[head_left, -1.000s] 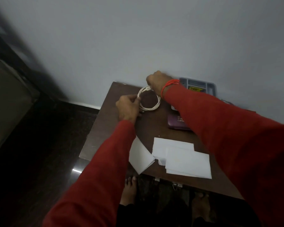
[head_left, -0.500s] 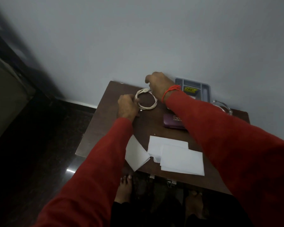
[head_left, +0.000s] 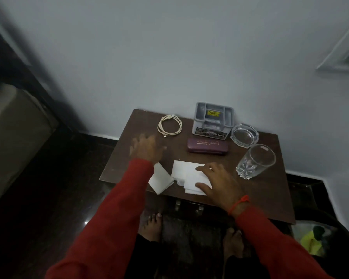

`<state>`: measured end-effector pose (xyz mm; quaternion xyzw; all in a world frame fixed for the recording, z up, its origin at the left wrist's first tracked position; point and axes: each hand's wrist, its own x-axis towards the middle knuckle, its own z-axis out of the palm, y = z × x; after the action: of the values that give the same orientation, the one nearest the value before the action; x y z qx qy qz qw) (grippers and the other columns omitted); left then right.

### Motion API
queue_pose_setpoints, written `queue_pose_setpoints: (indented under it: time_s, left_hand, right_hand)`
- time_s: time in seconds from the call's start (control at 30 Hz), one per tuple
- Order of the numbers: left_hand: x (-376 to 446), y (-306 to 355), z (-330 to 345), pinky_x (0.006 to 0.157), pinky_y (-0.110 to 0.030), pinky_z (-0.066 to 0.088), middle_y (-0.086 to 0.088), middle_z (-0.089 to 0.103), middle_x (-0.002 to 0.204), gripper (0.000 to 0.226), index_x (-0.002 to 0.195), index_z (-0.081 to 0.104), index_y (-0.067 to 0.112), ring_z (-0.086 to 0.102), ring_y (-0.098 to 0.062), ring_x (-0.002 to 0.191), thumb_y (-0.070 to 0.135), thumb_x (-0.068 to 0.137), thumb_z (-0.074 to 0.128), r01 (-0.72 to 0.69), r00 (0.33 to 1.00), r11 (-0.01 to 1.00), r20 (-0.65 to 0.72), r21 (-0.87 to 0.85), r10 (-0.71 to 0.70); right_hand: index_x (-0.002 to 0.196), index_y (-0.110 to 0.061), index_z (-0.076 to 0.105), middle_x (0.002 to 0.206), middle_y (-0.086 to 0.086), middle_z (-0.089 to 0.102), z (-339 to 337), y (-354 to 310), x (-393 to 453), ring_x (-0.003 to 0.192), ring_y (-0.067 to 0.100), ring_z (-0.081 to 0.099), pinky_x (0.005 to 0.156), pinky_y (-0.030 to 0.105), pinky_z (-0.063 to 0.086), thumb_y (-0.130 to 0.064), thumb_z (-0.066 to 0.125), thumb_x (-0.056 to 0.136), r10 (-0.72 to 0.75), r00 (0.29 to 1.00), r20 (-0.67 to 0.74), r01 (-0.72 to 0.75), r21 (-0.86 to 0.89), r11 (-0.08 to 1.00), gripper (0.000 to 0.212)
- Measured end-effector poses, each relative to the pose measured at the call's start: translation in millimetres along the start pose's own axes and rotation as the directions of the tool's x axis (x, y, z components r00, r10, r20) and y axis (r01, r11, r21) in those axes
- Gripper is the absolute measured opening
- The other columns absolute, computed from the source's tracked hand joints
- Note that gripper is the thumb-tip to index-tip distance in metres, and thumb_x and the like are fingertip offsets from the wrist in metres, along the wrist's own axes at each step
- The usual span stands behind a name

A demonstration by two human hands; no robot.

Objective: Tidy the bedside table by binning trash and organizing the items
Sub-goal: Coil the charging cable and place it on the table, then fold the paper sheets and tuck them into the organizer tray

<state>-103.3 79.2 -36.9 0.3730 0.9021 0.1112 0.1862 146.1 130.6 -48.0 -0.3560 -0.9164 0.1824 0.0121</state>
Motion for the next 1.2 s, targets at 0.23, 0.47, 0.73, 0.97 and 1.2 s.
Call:
queue_pose_setpoints:
  time_s: [0.23, 0.47, 0.73, 0.97, 1.2]
  left_hand:
    - [-33, -29, 27, 0.115, -0.054, 0.029, -0.019, 0.040, 0.149, 0.067, 0.137, 0.053, 0.018, 0.034, -0.044, 0.140, 0.060, 0.087, 0.068, 0.211, 0.975, 0.974, 0.052, 0.078, -0.216]
    - [-50, -8, -9, 0.053, -0.030, 0.051, -0.006, 0.064, 0.087, 0.029, 0.087, 0.058, 0.015, 0.061, -0.026, 0.078, 0.019, 0.081, 0.086, -0.030, 1.000, 0.784, -0.016, -0.621, 0.026]
    - [-80, 58, 59, 0.090, -0.037, 0.050, -0.003, 0.065, 0.115, 0.046, 0.118, 0.057, 0.021, 0.061, -0.026, 0.110, 0.039, 0.083, 0.082, 0.019, 0.990, 0.779, 0.121, -0.626, 0.073]
    - [-77, 61, 66, 0.111, -0.054, 0.029, -0.006, 0.036, 0.156, 0.061, 0.156, 0.033, 0.026, 0.038, -0.036, 0.136, 0.035, 0.100, 0.056, -0.102, 0.993, 0.940, -0.096, -0.325, 0.074]
    - [-55, 57, 46, 0.115, -0.051, 0.026, -0.007, 0.033, 0.156, 0.058, 0.150, 0.043, 0.027, 0.036, -0.035, 0.140, 0.045, 0.098, 0.061, -0.055, 0.966, 0.815, -0.238, -0.576, -0.103]
  right_hand:
    - [0.145, -0.038, 0.036, 0.153, -0.003, 0.029, 12, 10, -8, 0.138, 0.025, 0.027, 0.112, 0.041, 0.025, -0.051, 0.060, 0.086, 0.147, 0.976, 0.161, -0.133, -0.093, 0.987, 0.065]
    - [0.137, -0.036, 0.050, 0.142, -0.007, 0.044, 13, 18, 2, 0.133, 0.023, 0.037, 0.108, 0.040, 0.026, -0.039, 0.041, 0.099, 0.160, 0.986, 0.053, -0.165, 0.110, 0.980, 0.039]
    - [0.121, -0.019, 0.063, 0.114, 0.002, 0.070, -2, 19, 11, 0.104, 0.022, 0.065, 0.094, 0.041, 0.050, -0.033, 0.038, 0.094, 0.324, 0.927, -0.186, -0.142, 0.628, 0.765, 0.039]
    - [0.149, -0.031, 0.031, 0.152, -0.006, 0.035, 8, 22, 15, 0.137, 0.025, 0.033, 0.109, 0.044, 0.029, -0.057, 0.059, 0.086, 0.089, 0.991, 0.098, -0.094, 0.048, 0.994, 0.073]
    - [0.120, -0.016, 0.062, 0.114, 0.006, 0.063, 12, 20, 32, 0.111, 0.026, 0.056, 0.089, 0.036, 0.040, -0.033, 0.074, 0.081, 0.111, 0.991, 0.080, -0.129, 0.264, 0.956, 0.044]
